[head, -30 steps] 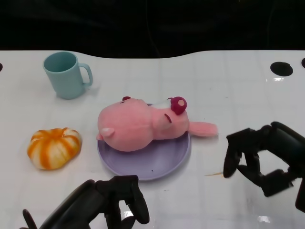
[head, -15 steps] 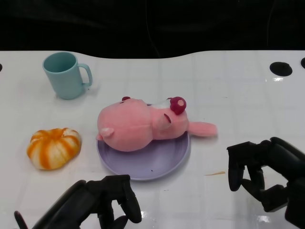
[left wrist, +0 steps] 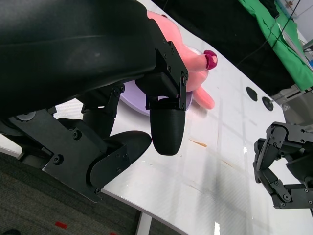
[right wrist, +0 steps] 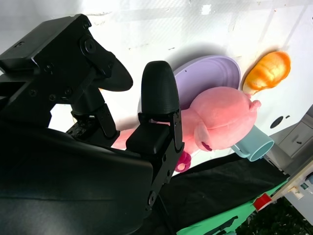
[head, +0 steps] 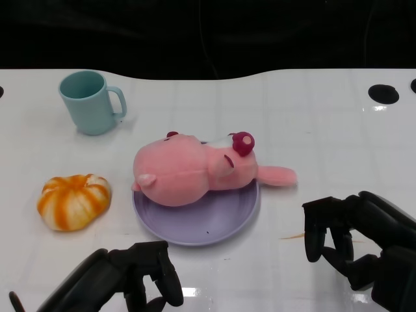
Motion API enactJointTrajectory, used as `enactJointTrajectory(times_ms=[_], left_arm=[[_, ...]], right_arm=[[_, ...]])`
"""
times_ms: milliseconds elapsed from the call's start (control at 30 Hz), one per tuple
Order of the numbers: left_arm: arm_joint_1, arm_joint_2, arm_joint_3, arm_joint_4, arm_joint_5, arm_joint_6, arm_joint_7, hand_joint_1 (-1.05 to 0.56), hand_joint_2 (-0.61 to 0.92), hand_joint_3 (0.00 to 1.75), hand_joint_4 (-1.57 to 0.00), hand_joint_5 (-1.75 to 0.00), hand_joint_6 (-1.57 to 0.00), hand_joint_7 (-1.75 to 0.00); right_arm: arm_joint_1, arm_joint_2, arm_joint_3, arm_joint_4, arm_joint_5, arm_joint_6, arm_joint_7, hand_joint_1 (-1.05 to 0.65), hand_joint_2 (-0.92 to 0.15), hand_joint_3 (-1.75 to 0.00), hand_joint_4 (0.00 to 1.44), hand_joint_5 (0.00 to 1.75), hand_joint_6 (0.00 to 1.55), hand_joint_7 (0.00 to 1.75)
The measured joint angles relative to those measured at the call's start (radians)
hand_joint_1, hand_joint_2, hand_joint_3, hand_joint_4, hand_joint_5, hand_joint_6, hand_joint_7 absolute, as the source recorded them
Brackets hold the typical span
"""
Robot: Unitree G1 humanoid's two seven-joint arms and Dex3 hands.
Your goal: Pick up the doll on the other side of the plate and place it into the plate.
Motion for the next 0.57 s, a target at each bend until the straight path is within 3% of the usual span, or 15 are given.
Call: enactJointTrajectory(times_ms=[567], left_arm=[[0.000,0.010,0.005,0.000,-0.009,-0.006,0.000,-0.17,0.55,1.15,-0.67,-1.74,-0.65,-1.45]], right_arm=[[-0.012,-0.001,0.003,0.005,0.000,0.021,0.001,-0.01,-0.36,-1.31,0.85,1.75,0.78,1.45]])
